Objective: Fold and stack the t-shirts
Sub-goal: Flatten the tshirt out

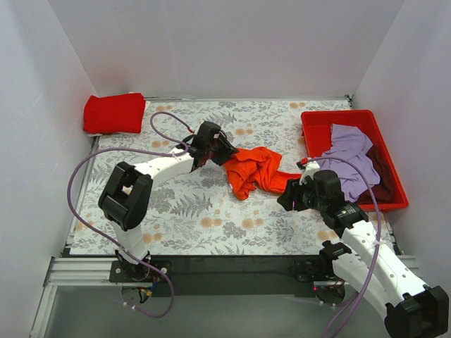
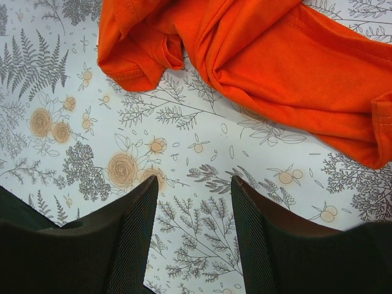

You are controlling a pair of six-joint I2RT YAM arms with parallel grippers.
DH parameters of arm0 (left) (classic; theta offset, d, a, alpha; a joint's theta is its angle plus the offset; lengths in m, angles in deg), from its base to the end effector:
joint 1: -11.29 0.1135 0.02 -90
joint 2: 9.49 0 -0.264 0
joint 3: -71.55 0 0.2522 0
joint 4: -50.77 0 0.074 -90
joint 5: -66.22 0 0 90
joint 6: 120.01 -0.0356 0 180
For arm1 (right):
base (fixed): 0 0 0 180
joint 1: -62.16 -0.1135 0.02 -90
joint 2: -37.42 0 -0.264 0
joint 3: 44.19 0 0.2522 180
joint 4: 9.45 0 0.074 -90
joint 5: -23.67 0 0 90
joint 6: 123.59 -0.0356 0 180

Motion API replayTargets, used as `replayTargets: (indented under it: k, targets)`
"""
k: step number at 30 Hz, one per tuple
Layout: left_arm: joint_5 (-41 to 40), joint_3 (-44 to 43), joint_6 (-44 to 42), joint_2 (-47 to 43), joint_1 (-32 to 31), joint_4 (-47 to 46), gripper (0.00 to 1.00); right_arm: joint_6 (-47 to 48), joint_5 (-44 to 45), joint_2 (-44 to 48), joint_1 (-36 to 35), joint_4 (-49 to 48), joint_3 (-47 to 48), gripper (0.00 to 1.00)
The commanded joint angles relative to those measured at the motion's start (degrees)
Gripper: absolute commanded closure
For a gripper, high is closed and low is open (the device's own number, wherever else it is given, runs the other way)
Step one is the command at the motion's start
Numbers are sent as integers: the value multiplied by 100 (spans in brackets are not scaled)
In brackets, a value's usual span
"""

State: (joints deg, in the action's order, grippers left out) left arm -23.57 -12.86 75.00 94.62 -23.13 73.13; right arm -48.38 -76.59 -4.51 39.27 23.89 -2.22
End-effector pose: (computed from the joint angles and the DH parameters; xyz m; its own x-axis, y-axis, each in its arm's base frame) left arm 0.3325 -0.2280 0.2111 -0.4050 -0.8934 0.1947 -0.6807 0.1525 -0.7165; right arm 0.1513 0.0708 0.2302 -0.6217 0.0102 -0.7832 -0.3735 0.8750 0.3079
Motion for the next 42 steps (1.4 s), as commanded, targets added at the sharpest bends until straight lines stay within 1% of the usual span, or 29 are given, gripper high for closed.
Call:
replayTargets:
  k: [1, 2, 5, 13, 16, 18, 21, 22, 23, 24, 26, 27, 30, 31, 32, 33, 34, 35, 36, 38, 39, 40, 41, 42]
  targets:
    - [-30, 8, 54, -349, -74, -122, 63, -24, -20, 54, 4, -129, -69, 42]
    - [-30, -18, 54, -313, -83, -122, 61, -16, -28, 54, 4, -129, -70, 42]
    - [-30, -1, 98, -182, -74, -113, 58, -24, -37, 71, 4, -129, -78, 42]
    - [-30, 43, 99, -67, -83, -166, 53, -42, -46, 89, 4, -129, -166, 43]
    - [-161, 51, 2, -14, -83, -157, 53, -51, -72, 80, 4, -120, -175, 43]
    - [-266, 51, -51, 12, -83, -157, 56, -51, -55, 89, 13, -129, -193, 43]
    - [-389, 17, -165, 65, -92, -113, 65, -42, 6, 106, 4, -129, -228, 43]
    - [-416, -18, -252, 100, -92, -78, 72, -33, 33, 80, 4, -129, -237, 43]
    - [-451, -45, -297, 109, -92, -34, 83, -33, 103, 63, 4, -129, -245, 43]
    - [-547, -80, -341, 109, -92, 18, 90, -85, 156, 45, 4, -129, -272, 43]
    - [-697, -290, -551, 30, -48, 308, 100, -147, 252, -34, 4, -120, -246, 43]
    - [-837, -369, -656, -31, -22, 413, 100, -191, 253, -52, 4, -120, -237, 43]
    - [-1162, -668, -1201, -479, 145, 905, 100, -262, 340, -122, 13, -129, -123, 43]
    - [-1503, -747, -1350, -619, 241, 1220, 100, -262, 375, -157, 4, -129, -44, 43]
    - [-1671, -853, -1526, -803, 303, 1380, 100, -253, 463, -166, 4, -129, -8, 42]
    - [-1847, -975, -1867, -1162, 382, 1529, 100, -253, 498, -175, 4, -120, 35, 42]
    - [-1979, -1038, -2053, -1392, 565, 1774, 100, -235, 534, -201, 4, -120, 79, 42]
    - [-2190, -1125, -2211, -1812, 680, 1881, 100, -218, 586, -219, 13, -120, 175, 41]
    - [-2261, -1135, -2579, -2068, 812, 1934, 100, -218, 622, -271, 13, -120, 229, 41]
    - [-2227, -1118, -2932, -2482, 1208, 1926, 100, -165, 666, -359, 22, -120, 386, 41]
    - [-2227, -1056, -3151, -2858, 1305, 1917, 100, -139, 666, -412, 13, -120, 440, 41]
    - [-2296, -1004, -3449, -3001, 1367, 1978, 100, -130, 666, -543, 13, -120, 501, 41]
    - [-2402, -916, -3539, -3159, 1376, 2048, 100, -86, 657, -614, 13, -129, 545, 41]
    - [-2420, -654, -3558, -3422, 1393, 2180, 100, -77, 657, -736, 13, -138, 633, 41]
